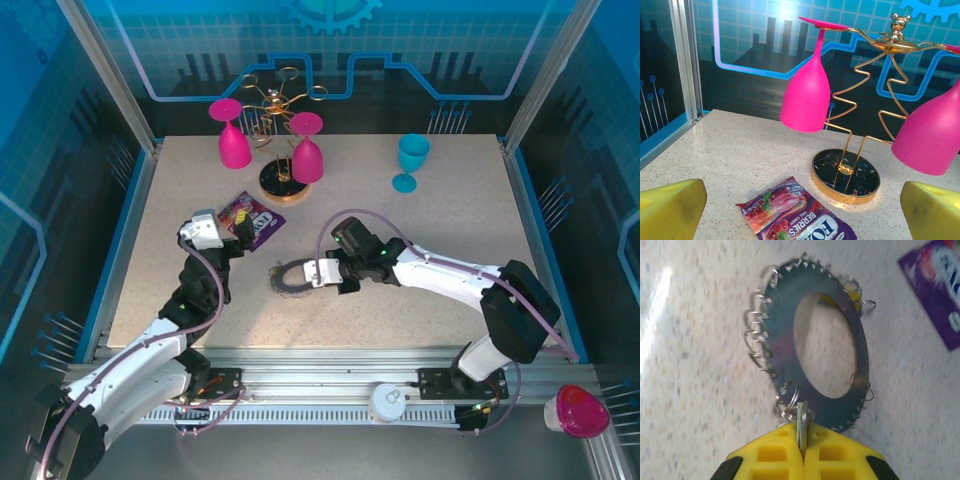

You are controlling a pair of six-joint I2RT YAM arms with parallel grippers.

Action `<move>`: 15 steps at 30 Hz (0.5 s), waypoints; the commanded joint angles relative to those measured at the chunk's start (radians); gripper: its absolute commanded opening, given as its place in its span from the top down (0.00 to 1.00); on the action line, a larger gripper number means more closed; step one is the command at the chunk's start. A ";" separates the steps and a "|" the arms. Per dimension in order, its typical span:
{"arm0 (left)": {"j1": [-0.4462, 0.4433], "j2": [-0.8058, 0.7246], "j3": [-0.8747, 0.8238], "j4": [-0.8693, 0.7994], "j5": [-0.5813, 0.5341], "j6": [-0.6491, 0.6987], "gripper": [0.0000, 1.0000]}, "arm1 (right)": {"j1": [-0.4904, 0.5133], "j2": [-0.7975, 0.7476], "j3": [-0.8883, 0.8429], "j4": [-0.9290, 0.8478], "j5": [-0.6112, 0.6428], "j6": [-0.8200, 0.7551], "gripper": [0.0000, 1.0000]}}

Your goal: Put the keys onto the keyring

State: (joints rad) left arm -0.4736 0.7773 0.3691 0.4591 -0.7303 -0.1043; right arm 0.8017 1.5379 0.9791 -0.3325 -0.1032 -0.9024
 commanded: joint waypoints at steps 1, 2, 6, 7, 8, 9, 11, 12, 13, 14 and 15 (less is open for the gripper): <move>0.021 -0.001 -0.007 0.018 -0.029 -0.054 0.01 | -0.020 -0.050 -0.034 -0.078 0.128 -0.060 1.00; 0.025 0.001 -0.010 0.016 -0.029 -0.058 0.01 | -0.024 -0.055 -0.044 -0.090 0.147 -0.056 1.00; 0.043 0.014 -0.014 0.003 -0.025 -0.074 0.01 | -0.037 -0.068 -0.075 -0.152 0.233 -0.033 1.00; 0.047 0.019 -0.016 0.002 -0.024 -0.078 0.01 | -0.040 -0.067 -0.081 -0.172 0.257 -0.026 1.00; 0.050 0.022 -0.020 0.003 -0.025 -0.084 0.01 | -0.044 -0.065 -0.089 -0.184 0.283 -0.022 1.00; 0.054 0.028 -0.023 0.003 -0.027 -0.089 0.01 | -0.049 -0.063 -0.094 -0.200 0.314 -0.016 1.00; 0.059 0.037 -0.028 0.005 -0.029 -0.103 0.01 | -0.063 -0.062 -0.123 -0.223 0.367 0.006 1.00; 0.062 0.042 -0.033 0.008 -0.029 -0.107 0.01 | -0.073 -0.059 -0.131 -0.236 0.385 0.019 0.99; 0.066 0.048 -0.035 0.011 -0.029 -0.110 0.01 | -0.082 -0.058 -0.137 -0.249 0.396 0.031 0.99; 0.069 0.055 -0.037 0.016 -0.028 -0.114 0.01 | -0.090 -0.054 -0.144 -0.264 0.406 0.043 0.98; 0.071 0.064 -0.039 0.021 -0.027 -0.113 0.01 | -0.097 -0.049 -0.153 -0.276 0.417 0.051 0.97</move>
State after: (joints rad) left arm -0.4156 0.8288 0.3420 0.4534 -0.7376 -0.1867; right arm 0.7273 1.4902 0.8478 -0.5243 0.2348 -0.8902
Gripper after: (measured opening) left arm 0.992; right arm 0.055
